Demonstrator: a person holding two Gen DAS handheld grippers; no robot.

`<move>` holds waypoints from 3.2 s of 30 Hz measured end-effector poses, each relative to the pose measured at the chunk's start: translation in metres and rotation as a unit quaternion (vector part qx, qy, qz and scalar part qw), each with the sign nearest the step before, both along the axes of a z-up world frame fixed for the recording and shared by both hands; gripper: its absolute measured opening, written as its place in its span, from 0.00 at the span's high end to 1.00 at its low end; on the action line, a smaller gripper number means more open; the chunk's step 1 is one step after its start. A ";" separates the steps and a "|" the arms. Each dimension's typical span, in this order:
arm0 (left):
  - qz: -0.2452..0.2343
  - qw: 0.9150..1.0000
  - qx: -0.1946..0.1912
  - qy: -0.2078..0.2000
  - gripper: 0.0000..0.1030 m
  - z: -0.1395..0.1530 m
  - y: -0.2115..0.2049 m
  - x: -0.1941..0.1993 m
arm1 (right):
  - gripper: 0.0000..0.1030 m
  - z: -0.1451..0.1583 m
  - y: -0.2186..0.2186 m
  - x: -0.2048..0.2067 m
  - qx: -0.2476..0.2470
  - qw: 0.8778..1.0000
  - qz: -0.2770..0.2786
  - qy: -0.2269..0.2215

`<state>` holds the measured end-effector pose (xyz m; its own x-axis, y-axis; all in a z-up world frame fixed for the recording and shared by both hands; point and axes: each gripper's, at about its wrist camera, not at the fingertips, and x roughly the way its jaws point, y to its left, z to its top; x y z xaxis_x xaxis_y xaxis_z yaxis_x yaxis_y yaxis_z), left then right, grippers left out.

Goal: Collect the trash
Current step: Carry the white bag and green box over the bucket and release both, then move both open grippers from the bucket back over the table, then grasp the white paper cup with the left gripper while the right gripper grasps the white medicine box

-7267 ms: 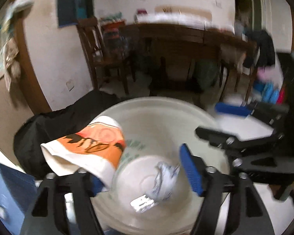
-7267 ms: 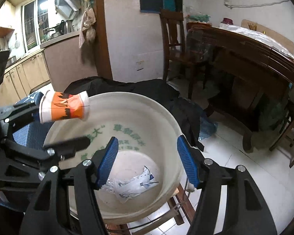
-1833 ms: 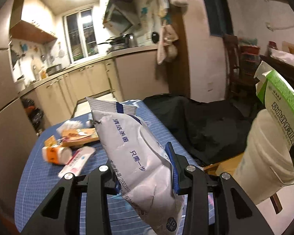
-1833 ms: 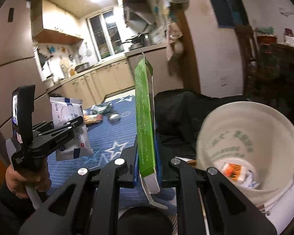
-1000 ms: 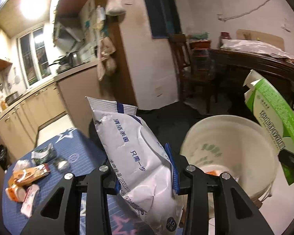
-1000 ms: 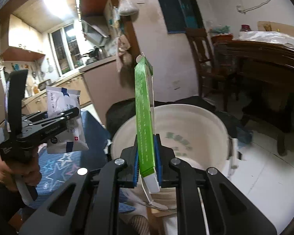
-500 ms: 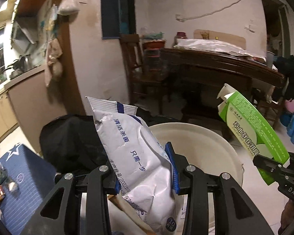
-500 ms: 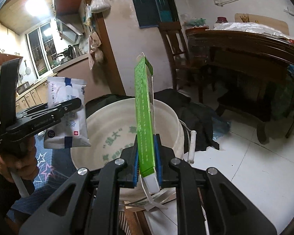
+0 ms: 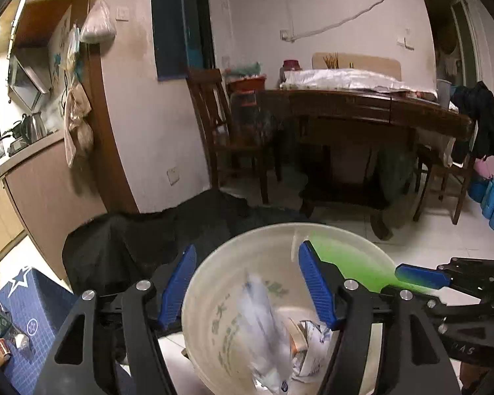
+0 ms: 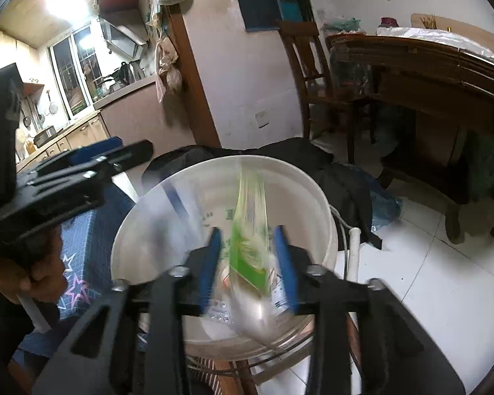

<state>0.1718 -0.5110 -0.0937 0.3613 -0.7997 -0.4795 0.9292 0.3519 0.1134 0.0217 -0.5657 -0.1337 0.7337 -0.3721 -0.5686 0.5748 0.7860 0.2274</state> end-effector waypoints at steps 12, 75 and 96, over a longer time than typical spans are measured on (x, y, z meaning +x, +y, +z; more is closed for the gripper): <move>0.031 1.000 -0.002 0.006 0.36 0.001 0.014 0.009 | 0.63 0.006 0.005 -0.004 -0.005 1.000 0.002 -0.005; 0.457 0.885 0.075 0.036 0.34 -0.077 0.361 0.130 | 0.63 -0.027 0.249 0.248 -0.017 0.937 0.341 0.074; 0.650 0.756 0.015 0.075 0.32 -0.072 0.558 0.178 | 0.13 -0.030 0.391 0.333 0.017 0.898 0.431 0.086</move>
